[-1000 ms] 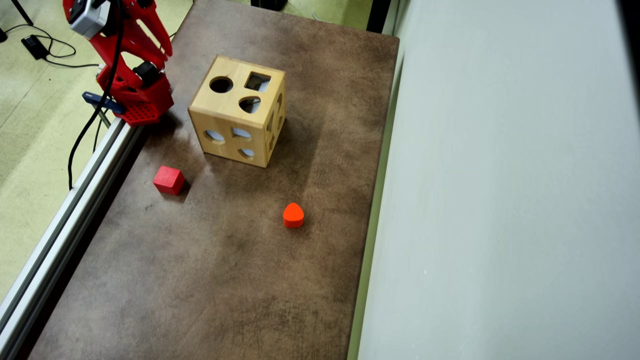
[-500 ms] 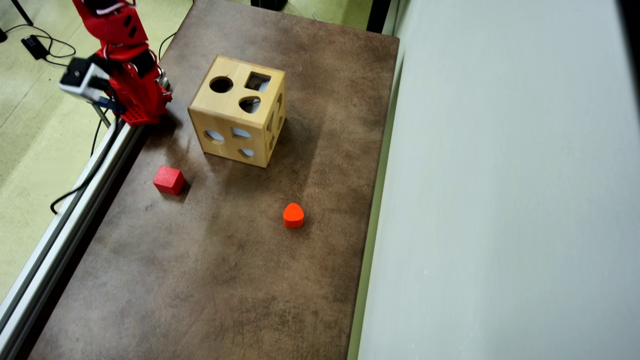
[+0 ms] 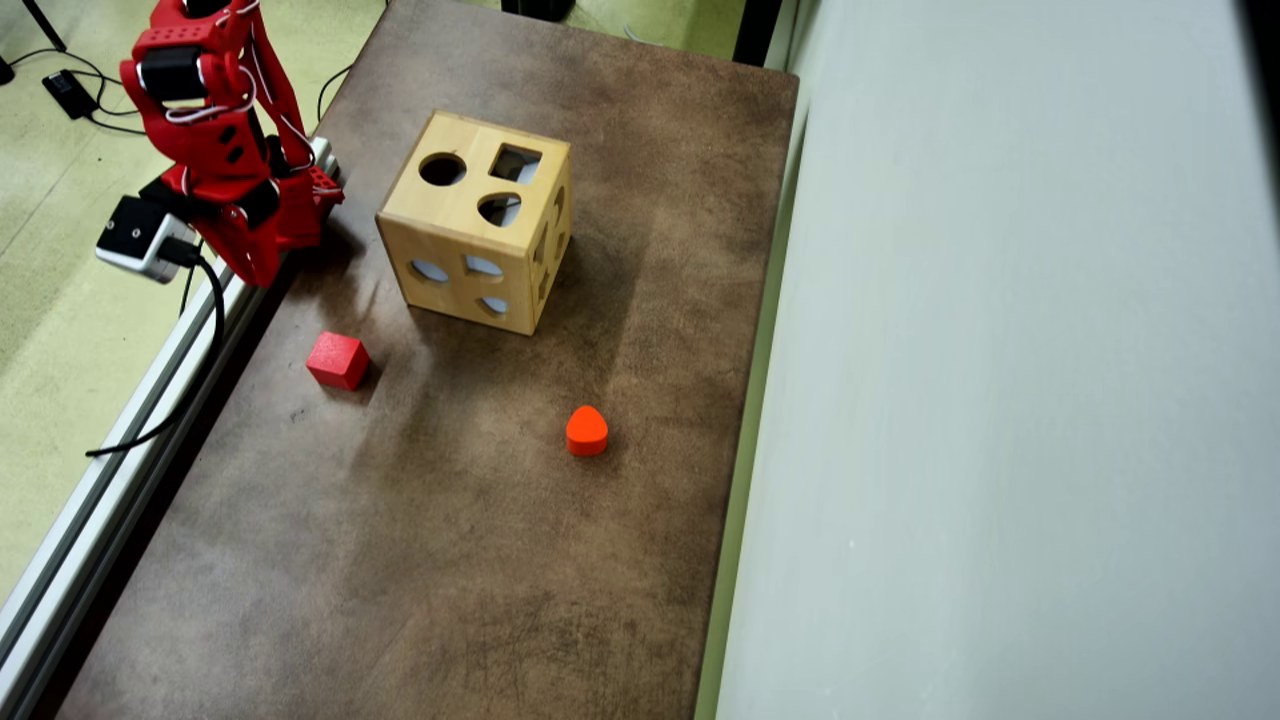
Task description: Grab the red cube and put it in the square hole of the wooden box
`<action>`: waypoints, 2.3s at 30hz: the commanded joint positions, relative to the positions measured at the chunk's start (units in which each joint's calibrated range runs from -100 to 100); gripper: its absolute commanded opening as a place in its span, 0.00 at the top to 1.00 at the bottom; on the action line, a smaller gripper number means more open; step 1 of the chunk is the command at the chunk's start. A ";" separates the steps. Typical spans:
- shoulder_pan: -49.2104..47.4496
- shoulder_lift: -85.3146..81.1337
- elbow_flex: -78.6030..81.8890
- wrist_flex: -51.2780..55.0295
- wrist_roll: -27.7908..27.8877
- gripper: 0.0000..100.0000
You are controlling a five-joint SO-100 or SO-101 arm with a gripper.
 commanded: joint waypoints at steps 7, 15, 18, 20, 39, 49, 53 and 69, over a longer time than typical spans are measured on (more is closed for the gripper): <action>0.25 -0.54 6.05 -1.69 0.88 0.94; 0.32 -0.63 14.28 -13.19 0.98 0.77; 0.25 -0.63 16.34 -15.44 1.12 0.75; 0.17 -0.63 17.32 -15.84 1.17 0.75; -0.64 5.15 21.79 -17.37 0.63 0.69; -0.50 7.78 22.51 -33.21 0.73 0.69; -0.27 8.12 22.78 -33.05 0.83 0.69; -0.64 15.34 23.85 -33.21 0.68 0.69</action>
